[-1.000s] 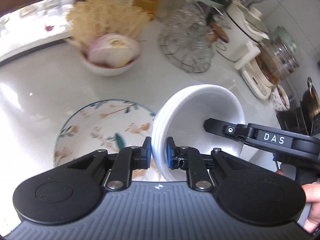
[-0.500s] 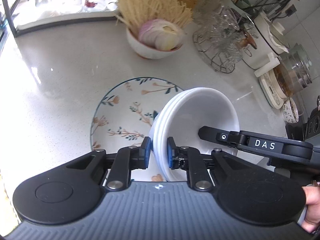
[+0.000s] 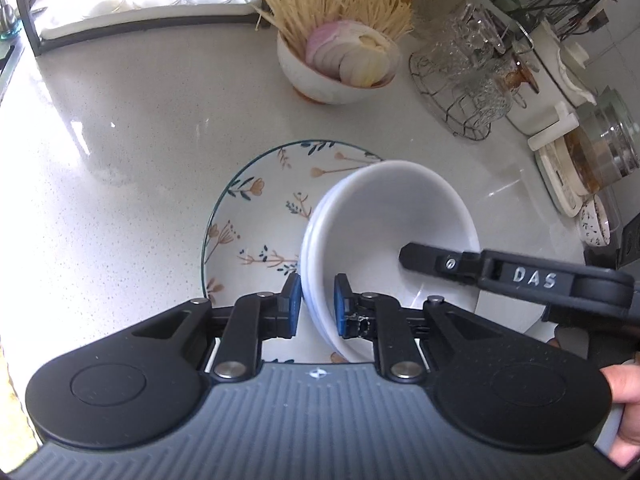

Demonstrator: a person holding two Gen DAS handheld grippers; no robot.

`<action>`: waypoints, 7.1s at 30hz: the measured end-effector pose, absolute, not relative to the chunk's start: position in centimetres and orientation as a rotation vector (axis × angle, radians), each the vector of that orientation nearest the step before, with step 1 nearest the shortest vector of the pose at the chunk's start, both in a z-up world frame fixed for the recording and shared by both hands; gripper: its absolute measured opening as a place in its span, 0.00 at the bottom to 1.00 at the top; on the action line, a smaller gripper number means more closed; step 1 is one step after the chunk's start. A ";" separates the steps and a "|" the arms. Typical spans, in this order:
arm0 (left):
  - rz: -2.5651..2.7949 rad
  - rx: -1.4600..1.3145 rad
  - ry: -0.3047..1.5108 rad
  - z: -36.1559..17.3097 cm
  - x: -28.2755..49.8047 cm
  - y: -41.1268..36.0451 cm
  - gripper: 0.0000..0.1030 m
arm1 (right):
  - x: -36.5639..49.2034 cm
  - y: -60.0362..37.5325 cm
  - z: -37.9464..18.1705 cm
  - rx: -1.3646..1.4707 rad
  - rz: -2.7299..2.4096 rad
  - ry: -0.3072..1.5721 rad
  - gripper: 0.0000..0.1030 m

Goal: Organize plates and bowls

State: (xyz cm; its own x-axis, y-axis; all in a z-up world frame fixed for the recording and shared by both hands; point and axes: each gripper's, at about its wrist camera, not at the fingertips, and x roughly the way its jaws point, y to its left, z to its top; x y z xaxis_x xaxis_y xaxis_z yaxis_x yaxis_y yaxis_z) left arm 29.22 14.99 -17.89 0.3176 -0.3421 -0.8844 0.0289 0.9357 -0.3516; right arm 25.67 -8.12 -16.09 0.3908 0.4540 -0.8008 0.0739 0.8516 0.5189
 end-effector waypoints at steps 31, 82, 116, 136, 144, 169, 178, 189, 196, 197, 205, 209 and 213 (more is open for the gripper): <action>-0.307 -0.172 0.963 -4.7 25.2 17.4 0.39 | 20.6 -8.0 -6.5 0.442 0.226 0.864 0.49; -0.131 -0.205 0.749 0.1 5.3 7.6 0.40 | 3.8 -16.1 0.2 0.270 0.270 0.629 0.49; -0.025 -0.187 0.730 1.0 -2.1 5.9 0.67 | 0.0 -16.4 -0.2 0.231 0.349 0.660 0.49; 0.039 -0.132 0.733 2.3 -1.1 5.2 0.93 | 0.7 -17.5 0.7 0.210 0.337 0.586 0.68; 0.048 -0.137 0.731 2.3 -0.9 5.2 0.94 | 0.5 -18.0 0.6 0.207 0.318 0.587 0.69; 0.047 -0.135 0.749 2.2 -0.7 5.2 0.96 | 0.5 -18.1 0.7 0.196 0.322 0.584 0.83; 0.033 -0.109 0.743 2.0 -0.1 4.8 0.97 | 0.4 -18.2 0.6 0.187 0.274 0.566 1.00; 0.032 -0.113 0.747 1.7 -0.6 5.1 0.98 | 0.2 -18.1 0.5 0.204 0.273 0.564 1.00; 0.027 -0.104 0.745 1.7 -1.1 5.0 0.98 | -0.1 -18.1 0.6 0.208 0.277 0.562 1.00; 0.026 -0.105 0.744 1.7 -1.2 4.9 0.98 | -0.2 -18.2 0.7 0.208 0.275 0.558 1.00; 0.025 -0.101 0.738 1.9 -1.9 4.6 0.98 | -0.8 -18.5 0.7 0.219 0.270 0.554 1.00; 0.013 -0.108 0.736 1.9 -2.2 4.3 0.98 | -1.1 -18.5 1.0 0.206 0.278 0.545 1.00; 0.014 -0.111 0.737 1.8 -2.4 4.2 0.98 | -1.3 -18.6 1.1 0.204 0.278 0.544 1.00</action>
State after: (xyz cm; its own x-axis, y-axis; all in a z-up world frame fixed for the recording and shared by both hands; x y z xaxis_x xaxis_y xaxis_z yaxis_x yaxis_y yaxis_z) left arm -2.41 4.17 1.81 0.7403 -0.0260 -0.6717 -0.0521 0.9940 -0.0959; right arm -1.29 -18.56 1.08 0.8198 0.3130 -0.4795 -0.2061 0.9425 0.2629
